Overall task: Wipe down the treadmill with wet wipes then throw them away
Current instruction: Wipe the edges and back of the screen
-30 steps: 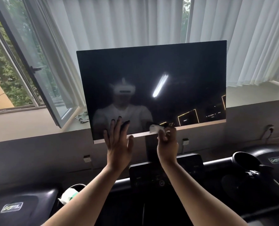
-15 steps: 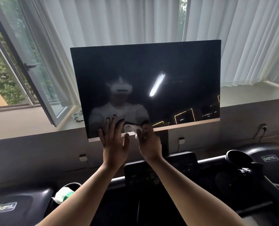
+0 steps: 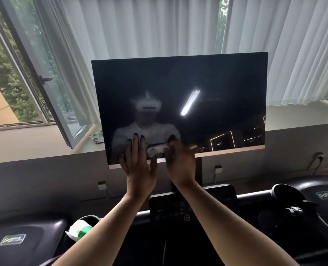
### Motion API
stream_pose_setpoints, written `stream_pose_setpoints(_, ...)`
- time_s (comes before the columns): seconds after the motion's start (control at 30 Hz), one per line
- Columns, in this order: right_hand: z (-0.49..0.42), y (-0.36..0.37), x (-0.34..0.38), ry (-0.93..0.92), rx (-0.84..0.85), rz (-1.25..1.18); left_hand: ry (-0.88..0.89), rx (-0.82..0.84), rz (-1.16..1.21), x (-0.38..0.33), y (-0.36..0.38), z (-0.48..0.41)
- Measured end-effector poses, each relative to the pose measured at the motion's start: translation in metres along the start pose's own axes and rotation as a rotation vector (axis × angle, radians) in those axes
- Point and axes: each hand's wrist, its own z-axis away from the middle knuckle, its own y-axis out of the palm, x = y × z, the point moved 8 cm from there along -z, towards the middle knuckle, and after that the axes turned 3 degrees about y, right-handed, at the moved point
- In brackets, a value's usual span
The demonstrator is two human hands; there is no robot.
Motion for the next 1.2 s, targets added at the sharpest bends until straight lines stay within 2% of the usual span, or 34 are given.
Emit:
stream_pose_setpoints(0.07, 0.0, 0.005, 0.016, -0.099, 0.062, 0.029, -0.031, 0.024, -0.049, 0.002, 0.001, -0.003)
stream_pose_setpoints(0.17, -0.016, -0.008, 0.017, -0.21, 0.048, 0.034, -0.052, 0.061, -0.069, 0.007, 0.005, -0.002)
stream_pose_setpoints(0.3, -0.07, -0.034, 0.002, -0.14, -0.076, -0.005, -0.059, 0.052, -0.09, 0.009, 0.006, -0.003)
stream_pose_setpoints(0.4, -0.093, -0.037, 0.007, -0.123, -0.093, 0.001, -0.077, 0.039, -0.076, 0.008, 0.006, -0.003)
stream_pose_setpoints(0.53, -0.072, -0.018, 0.026, -0.242, 0.005, 0.04, -0.09, 0.023, -0.046, 0.008, 0.008, -0.002)
stream_pose_setpoints(0.7, -0.01, 0.022, 0.038, -0.56, 0.293, 0.037, -0.073, 0.003, 0.01, 0.006, 0.006, -0.001)
stream_pose_setpoints(0.8, -0.017, 0.02, 0.036, -0.645, 0.296, 0.06, -0.053, 0.018, 0.036, 0.009, 0.005, 0.0)
stream_pose_setpoints(0.87, -0.04, 0.009, 0.038, -0.632, 0.205, 0.063, -0.052, 0.036, 0.025, 0.01, 0.005, 0.001)
stream_pose_setpoints(1.03, -0.104, -0.02, 0.032, -0.368, -0.035, 0.068, -0.087, 0.025, 0.0, 0.009, 0.006, 0.001)
stream_pose_setpoints(1.1, -0.105, -0.015, 0.029, -0.349, -0.027, 0.078, -0.093, 0.022, -0.002, 0.008, 0.007, 0.001)
stream_pose_setpoints(1.2, -0.071, 0.009, 0.03, -0.48, 0.147, 0.023, -0.13, 0.007, 0.001, 0.004, 0.009, -0.002)
